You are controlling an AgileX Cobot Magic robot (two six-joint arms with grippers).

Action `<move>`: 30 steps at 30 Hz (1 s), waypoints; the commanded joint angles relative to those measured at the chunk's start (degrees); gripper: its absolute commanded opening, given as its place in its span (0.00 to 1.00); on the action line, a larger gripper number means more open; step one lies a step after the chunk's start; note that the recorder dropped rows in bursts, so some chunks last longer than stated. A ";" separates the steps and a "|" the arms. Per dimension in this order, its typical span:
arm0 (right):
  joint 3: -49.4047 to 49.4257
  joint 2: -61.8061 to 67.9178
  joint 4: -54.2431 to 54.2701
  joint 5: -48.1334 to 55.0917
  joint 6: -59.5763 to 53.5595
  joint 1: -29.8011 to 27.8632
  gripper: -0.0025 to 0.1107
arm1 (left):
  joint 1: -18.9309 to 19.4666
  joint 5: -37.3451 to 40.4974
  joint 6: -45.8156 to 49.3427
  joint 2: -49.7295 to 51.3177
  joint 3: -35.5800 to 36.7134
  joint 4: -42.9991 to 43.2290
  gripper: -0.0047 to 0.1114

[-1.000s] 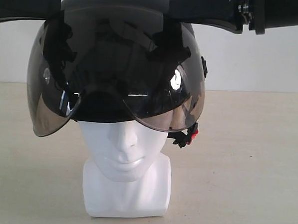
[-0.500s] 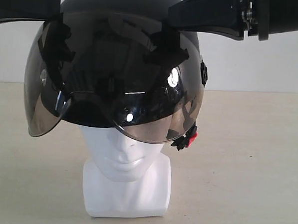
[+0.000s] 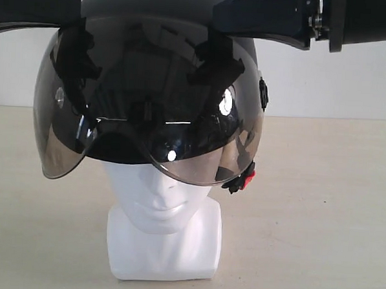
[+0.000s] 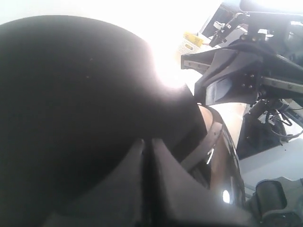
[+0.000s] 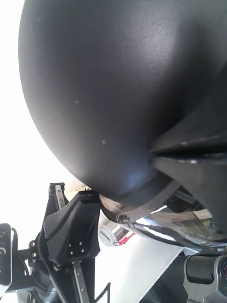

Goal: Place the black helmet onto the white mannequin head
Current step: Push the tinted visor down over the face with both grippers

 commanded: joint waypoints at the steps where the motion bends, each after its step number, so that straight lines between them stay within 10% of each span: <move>1: 1.08 1.72 -2.38 1.32 -1.96 0.56 0.02 | -0.43 2.60 0.02 0.43 0.31 1.66 0.08; 30: 0.97 1.72 11.03 -1.93 -11.31 3.88 0.02 | -0.54 2.60 5.38 7.65 -7.53 -10.49 0.08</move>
